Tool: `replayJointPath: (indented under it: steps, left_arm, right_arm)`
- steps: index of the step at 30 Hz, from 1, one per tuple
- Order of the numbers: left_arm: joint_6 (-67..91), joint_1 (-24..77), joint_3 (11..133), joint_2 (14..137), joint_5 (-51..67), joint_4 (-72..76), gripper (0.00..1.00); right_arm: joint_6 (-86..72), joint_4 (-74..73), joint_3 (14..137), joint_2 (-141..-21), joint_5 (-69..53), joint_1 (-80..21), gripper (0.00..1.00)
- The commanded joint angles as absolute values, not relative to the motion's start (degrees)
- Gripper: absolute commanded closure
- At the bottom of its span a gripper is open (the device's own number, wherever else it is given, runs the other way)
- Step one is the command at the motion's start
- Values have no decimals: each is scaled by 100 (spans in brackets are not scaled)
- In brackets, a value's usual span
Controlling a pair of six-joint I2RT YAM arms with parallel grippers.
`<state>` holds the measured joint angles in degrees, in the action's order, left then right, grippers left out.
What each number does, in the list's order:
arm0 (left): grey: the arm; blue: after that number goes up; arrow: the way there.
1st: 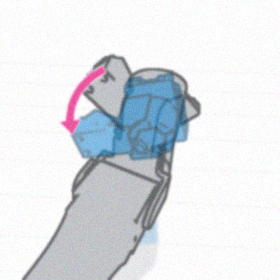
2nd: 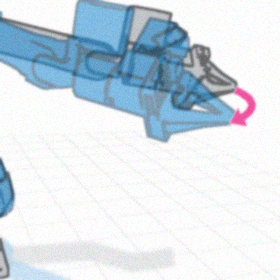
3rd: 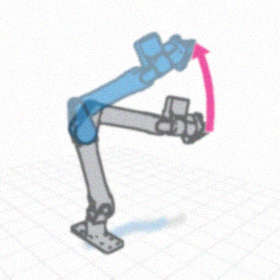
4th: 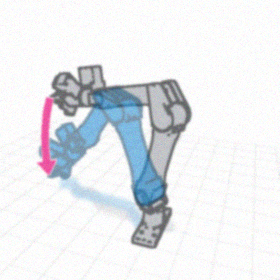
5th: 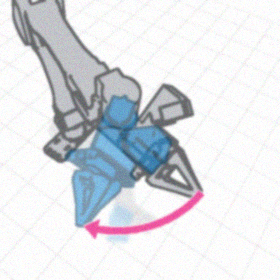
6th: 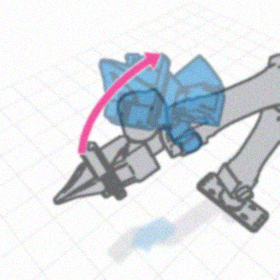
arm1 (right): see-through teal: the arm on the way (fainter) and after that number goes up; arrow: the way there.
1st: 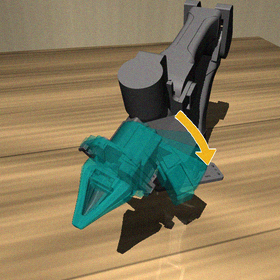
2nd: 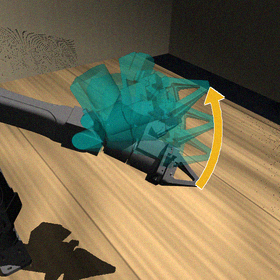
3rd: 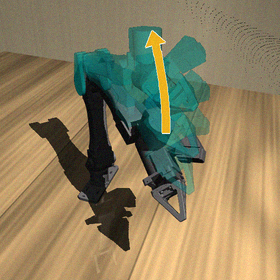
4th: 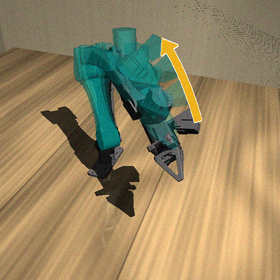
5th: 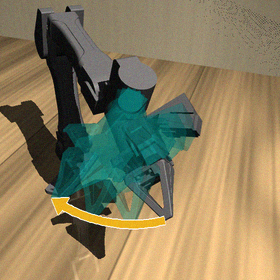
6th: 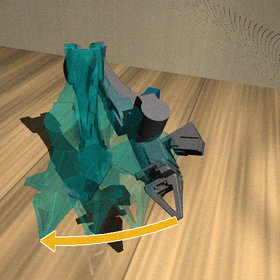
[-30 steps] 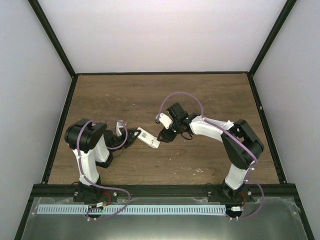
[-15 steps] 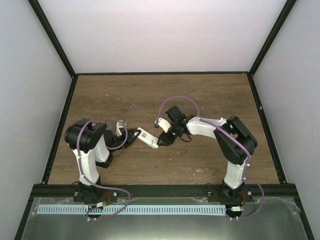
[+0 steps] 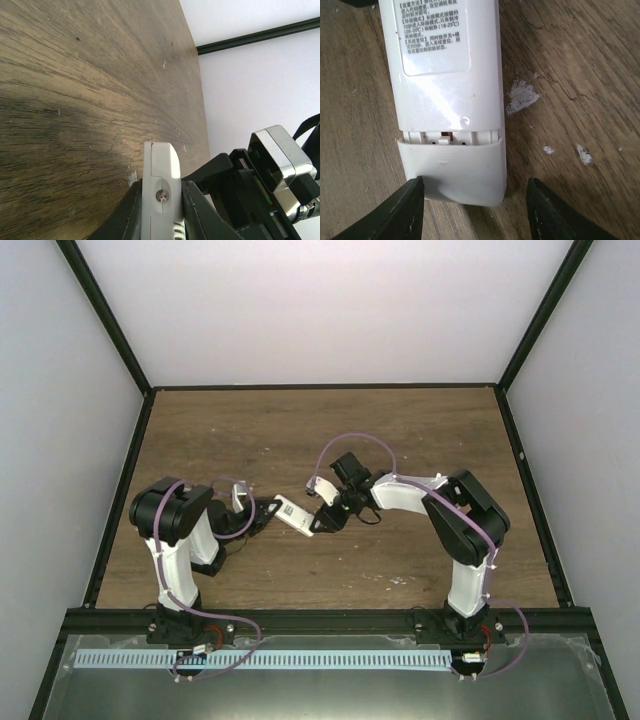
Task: Load the batteries into the remote control
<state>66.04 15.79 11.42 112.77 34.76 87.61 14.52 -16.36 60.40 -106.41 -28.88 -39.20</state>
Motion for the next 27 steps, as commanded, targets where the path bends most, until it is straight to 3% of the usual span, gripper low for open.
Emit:
replayJointPath:
  steps: [1, 16, 21, 27]
  left_arm:
    - [6441, 1608, 1110, 11404, 3428, 9186, 100]
    - [6433, 1608, 1106, 11408, 3450, 9185, 100]
    - [6433, 1609, 1097, 11404, 3461, 9187, 100]
    - [6410, 1608, 1083, 11382, 3510, 9185, 100]
  right_arm:
    - [1539, -1430, 6169, -10722, -3001, -3955, 52]
    - [1555, -1576, 6561, -11027, -2954, -3950, 60]
    - [1478, -1597, 6582, -11235, -3015, -3938, 69]
    - [1425, -1513, 6486, -11429, -3031, -3843, 70]
